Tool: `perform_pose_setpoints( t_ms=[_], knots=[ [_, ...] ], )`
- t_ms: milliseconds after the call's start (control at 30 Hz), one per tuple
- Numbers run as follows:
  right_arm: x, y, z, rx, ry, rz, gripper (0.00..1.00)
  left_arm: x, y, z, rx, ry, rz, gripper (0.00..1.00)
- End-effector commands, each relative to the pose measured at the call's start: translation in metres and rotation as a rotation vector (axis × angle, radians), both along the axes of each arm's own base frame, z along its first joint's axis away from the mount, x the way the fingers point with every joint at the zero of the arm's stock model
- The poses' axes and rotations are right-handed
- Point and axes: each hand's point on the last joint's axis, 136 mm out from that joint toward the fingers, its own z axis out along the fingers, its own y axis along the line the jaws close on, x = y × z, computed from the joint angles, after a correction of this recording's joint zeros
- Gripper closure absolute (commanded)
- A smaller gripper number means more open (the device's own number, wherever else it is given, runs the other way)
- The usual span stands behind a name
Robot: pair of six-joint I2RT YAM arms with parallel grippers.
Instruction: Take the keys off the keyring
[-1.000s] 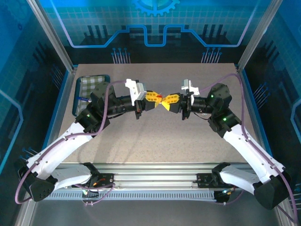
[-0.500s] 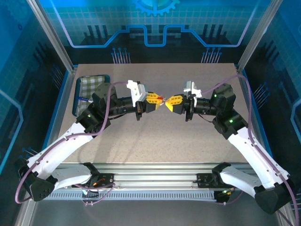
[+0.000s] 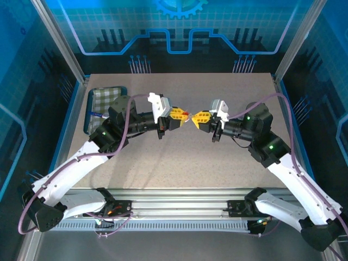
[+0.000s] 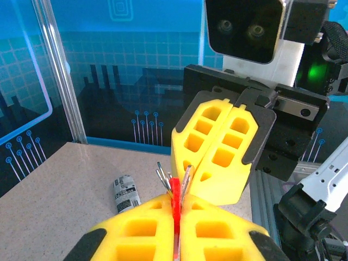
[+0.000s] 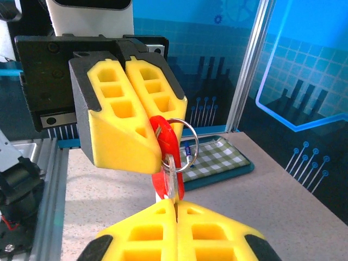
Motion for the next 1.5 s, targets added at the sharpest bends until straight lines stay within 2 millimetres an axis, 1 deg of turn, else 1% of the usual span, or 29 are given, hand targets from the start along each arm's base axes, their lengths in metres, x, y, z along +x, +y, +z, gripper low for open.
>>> perform_pose_setpoints(
  t_ms=[0,100,167,267,333,400,533,600,633,833,900,967,1033,1100,1133,1200,1267,1367,1400,1467],
  knots=[
    [0.014,-0.011,0.008,-0.031,-0.068,-0.118,1.0,-0.009,-0.001,0.005,0.006,-0.016,-0.037,0.92],
    [0.015,-0.012,0.007,-0.046,-0.081,-0.135,1.0,-0.009,0.0,0.004,0.008,-0.012,-0.037,0.86],
    [0.015,-0.013,0.007,-0.05,-0.087,-0.139,1.0,-0.011,0.0,0.005,0.009,-0.016,-0.044,0.9],
    [0.016,-0.014,0.007,-0.058,-0.104,-0.16,1.0,-0.011,0.0,0.004,0.012,-0.009,-0.043,0.88],
    [0.015,-0.014,0.009,-0.06,-0.12,-0.158,1.0,-0.012,0.0,0.003,0.013,-0.009,-0.049,0.95],
    [0.013,-0.01,0.01,-0.072,-0.149,-0.162,1.0,-0.011,-0.001,0.003,0.014,-0.012,-0.048,0.99],
    [0.004,0.0,0.008,-0.125,-0.27,-0.158,1.0,-0.006,-0.001,0.002,0.022,-0.014,-0.026,1.0],
    [-0.003,0.003,0.01,-0.112,-0.314,-0.143,1.0,-0.003,-0.001,0.001,0.031,-0.011,-0.014,1.0],
    [-0.004,0.004,0.011,-0.1,-0.32,-0.137,1.0,-0.005,-0.002,0.0,0.036,-0.014,-0.025,1.0],
    [-0.001,0.005,0.025,-0.036,-0.339,-0.158,0.98,-0.011,-0.006,-0.001,0.045,-0.019,-0.06,1.0],
    [-0.001,0.006,0.028,-0.032,-0.352,-0.161,1.0,-0.012,-0.007,-0.002,0.05,-0.023,-0.066,1.0],
    [0.0,0.007,0.027,-0.049,-0.389,-0.178,1.0,-0.012,-0.006,-0.003,0.067,-0.031,-0.059,1.0],
    [0.001,0.006,0.027,-0.064,-0.464,-0.219,1.0,-0.009,-0.005,-0.007,0.086,-0.034,-0.04,1.0],
    [-0.008,0.008,0.027,-0.084,-0.584,-0.217,1.0,-0.008,-0.004,-0.01,0.104,-0.036,-0.031,1.0],
    [-0.012,0.012,0.017,-0.114,-0.647,-0.212,1.0,-0.008,-0.003,-0.012,0.115,-0.038,-0.029,1.0],
    [-0.015,0.016,0.011,-0.16,-0.73,-0.222,1.0,-0.006,-0.002,-0.015,0.137,-0.039,-0.018,1.0],
    [-0.015,0.018,0.006,-0.198,-0.712,-0.202,1.0,-0.006,-0.001,-0.017,0.152,-0.048,-0.013,1.0],
    [-0.021,0.022,-0.001,-0.201,-0.668,-0.148,1.0,-0.005,0.0,-0.017,0.147,-0.059,-0.004,1.0],
    [-0.024,0.023,-0.001,-0.184,-0.646,-0.129,0.98,-0.004,0.0,-0.017,0.145,-0.065,-0.001,1.0],
    [-0.03,0.022,-0.004,-0.151,-0.601,-0.096,0.75,-0.004,0.001,-0.014,0.14,-0.086,0.004,1.0]
  ],
)
